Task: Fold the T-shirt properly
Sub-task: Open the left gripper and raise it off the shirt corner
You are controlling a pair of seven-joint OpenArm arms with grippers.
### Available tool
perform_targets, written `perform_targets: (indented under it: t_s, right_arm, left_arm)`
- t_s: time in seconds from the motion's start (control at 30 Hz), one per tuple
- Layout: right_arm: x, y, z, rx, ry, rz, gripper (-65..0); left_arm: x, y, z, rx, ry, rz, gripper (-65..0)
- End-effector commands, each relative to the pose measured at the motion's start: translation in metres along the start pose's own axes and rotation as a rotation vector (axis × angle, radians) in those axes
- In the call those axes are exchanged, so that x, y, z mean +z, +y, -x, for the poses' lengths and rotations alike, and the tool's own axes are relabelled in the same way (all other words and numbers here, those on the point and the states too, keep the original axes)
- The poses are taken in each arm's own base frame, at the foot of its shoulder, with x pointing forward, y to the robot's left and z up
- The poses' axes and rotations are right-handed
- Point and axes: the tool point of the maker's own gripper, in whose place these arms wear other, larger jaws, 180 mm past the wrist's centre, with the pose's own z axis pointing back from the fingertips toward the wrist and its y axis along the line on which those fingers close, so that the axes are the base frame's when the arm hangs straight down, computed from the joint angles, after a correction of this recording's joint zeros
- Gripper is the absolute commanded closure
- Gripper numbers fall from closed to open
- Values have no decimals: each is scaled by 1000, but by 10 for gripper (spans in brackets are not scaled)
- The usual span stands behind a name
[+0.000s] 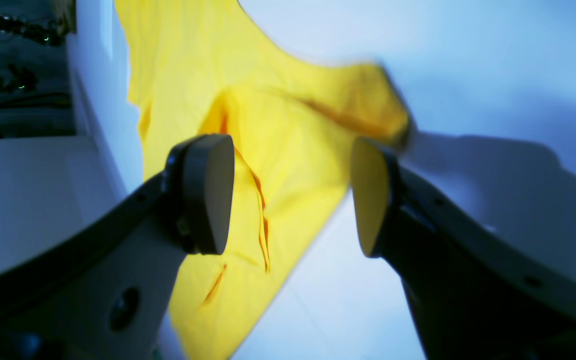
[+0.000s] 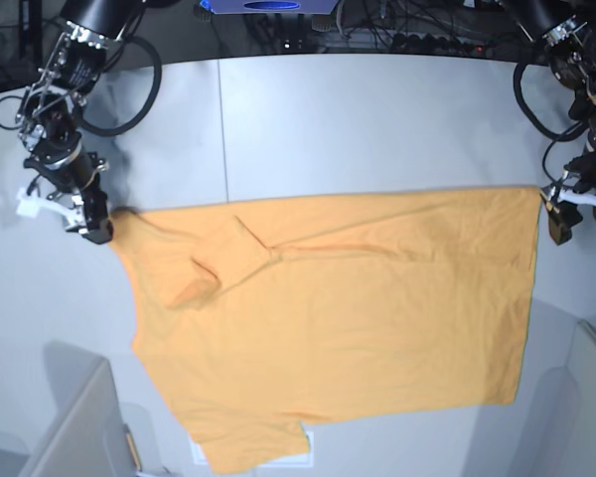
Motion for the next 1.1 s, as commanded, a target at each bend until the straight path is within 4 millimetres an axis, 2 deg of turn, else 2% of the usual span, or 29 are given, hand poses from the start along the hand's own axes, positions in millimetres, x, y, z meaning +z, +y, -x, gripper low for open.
perform_targets:
  t_s: [0.0,0.17,0.23,0.33,0.4,0.47,0.53,0.6,0.67,0.73,0.87,0.93,1.0,1.07]
  right_arm:
    - [4,10,-5,-2,-13,-42,-348]
    - [9,-9,11,-42,12,-10,-348]
    - [12,-18,7,-61,-26,9,-348]
    - [12,-24,8,-79,-43,20,-348]
    - [6,-32,12,-96,-30,38,-348]
    - [-5,-38,15,-121,-12,56,-348]
    - [-15,-44,18,-151,5,70,-348]
    - [-19,-47,16,-154,11,81,-348]
    - [-24,-49,11,-151,14,88,-348]
    - [-31,-49,10,-162,19,91,-348]
    - [-47,-55,9,-139,25,143,-348]
    - [-50,-54,5,-101,17,163,-348]
    - [-51,-52,4,-94,13,161,-348]
    - [-51,-51,6,-98,16,160,-348]
  left_arm:
    - [9,7,-10,-35,-32,-8,-555]
    - [32,34,7,-56,-11,-53,-540]
    - [38,43,11,-49,-7,-77,-466]
    - [44,50,15,-47,4,-94,-285]
    - [45,51,18,-48,12,-96,-168]
    - [46,52,21,-51,24,-98,-86]
    - [47,53,23,-51,30,-101,-35]
    - [47,53,25,-50,34,-101,-18]
    - [47,52,29,-38,37,-99,-56]
    - [47,51,31,-31,40,-99,-128]
    - [47,49,40,-5,49,-96,-367]
    - [45,45,44,9,52,-89,-461]
    - [43,42,49,24,56,-85,-525]
    - [41,41,54,47,63,-84,-543]
